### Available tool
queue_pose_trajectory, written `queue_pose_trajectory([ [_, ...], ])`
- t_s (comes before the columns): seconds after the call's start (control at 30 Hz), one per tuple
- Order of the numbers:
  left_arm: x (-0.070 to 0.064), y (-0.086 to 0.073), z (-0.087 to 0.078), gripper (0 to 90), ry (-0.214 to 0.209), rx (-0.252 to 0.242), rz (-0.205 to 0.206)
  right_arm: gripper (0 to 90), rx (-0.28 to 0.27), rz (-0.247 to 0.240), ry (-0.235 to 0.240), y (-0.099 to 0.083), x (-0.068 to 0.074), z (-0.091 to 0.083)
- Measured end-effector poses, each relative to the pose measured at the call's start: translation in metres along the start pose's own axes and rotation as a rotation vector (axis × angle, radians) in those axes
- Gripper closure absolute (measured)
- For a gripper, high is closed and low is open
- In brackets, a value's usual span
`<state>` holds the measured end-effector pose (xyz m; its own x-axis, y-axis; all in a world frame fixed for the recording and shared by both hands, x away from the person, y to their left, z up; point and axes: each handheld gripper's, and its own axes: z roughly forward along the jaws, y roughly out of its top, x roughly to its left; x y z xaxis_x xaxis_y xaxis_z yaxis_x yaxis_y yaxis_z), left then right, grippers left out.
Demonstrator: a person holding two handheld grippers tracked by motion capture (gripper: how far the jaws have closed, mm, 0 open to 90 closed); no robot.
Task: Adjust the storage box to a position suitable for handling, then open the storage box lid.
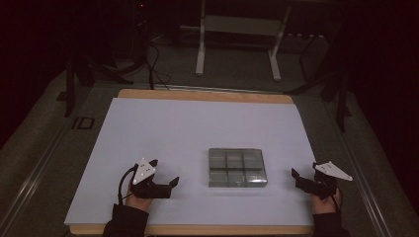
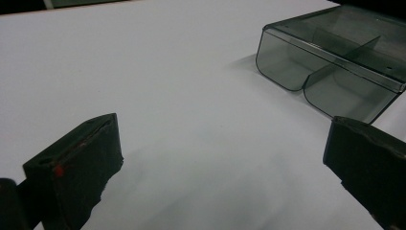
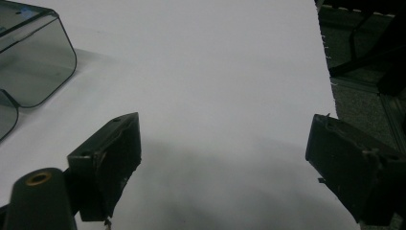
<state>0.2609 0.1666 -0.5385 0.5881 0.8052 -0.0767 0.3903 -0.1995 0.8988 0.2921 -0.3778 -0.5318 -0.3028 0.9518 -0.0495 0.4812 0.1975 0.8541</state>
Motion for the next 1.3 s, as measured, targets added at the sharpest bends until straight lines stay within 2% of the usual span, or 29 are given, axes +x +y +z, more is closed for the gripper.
queue_pose_trajectory([
  [0.27,0.0,0.0,0.0,0.6,-0.002,-0.002,0.0,11.9,0.016,-0.008,0.01,0.001,0.0,0.001],
  [0.43,0.0,0.0,0.0,0.6,-0.013,-0.001,0.004,13.5,0.033,0.008,0.035,0.002,-0.002,0.003],
  [0.57,0.004,0.001,0.001,0.6,-0.057,0.011,-0.014,13.4,0.058,0.015,0.062,0.003,-0.004,0.005],
  [0.6,0.005,0.002,0.001,0.6,-0.075,0.018,-0.024,13.1,0.062,0.009,0.083,0.004,-0.005,0.006],
  [0.7,0.007,0.005,0.003,0.6,-0.114,0.036,-0.029,12.9,0.086,-0.008,0.093,0.006,-0.006,0.007],
  [0.73,0.007,0.006,0.004,0.6,-0.129,0.04,-0.029,12.9,0.101,-0.015,0.113,0.008,-0.008,0.007],
  [0.83,0.006,0.01,0.006,0.6,-0.155,0.047,-0.022,13.4,0.114,-0.023,0.134,0.01,-0.011,0.007],
  [1.0,0.005,0.018,0.01,0.6,-0.205,0.054,-0.024,13.6,0.115,-0.051,0.216,0.016,-0.011,0.006],
  [1.03,0.005,0.019,0.011,0.6,-0.213,0.056,-0.018,13.6,0.116,-0.064,0.248,0.019,-0.009,0.006],
  [1.07,0.004,0.021,0.012,0.6,-0.22,0.06,-0.015,13.6,0.116,-0.064,0.248,0.019,-0.009,0.006],
  [1.2,-0.003,0.027,0.017,0.6,-0.26,0.064,0.019,13.7,0.116,-0.108,0.326,0.024,-0.002,0.008],
  [1.23,-0.003,0.027,0.017,0.6,-0.26,0.064,0.019,13.7,0.116,-0.108,0.326,0.024,-0.002,0.008],
  [1.3,-0.006,0.029,0.019,0.6,-0.268,0.063,0.041,13.9,0.12,-0.127,0.358,0.025,0.002,0.009],
])
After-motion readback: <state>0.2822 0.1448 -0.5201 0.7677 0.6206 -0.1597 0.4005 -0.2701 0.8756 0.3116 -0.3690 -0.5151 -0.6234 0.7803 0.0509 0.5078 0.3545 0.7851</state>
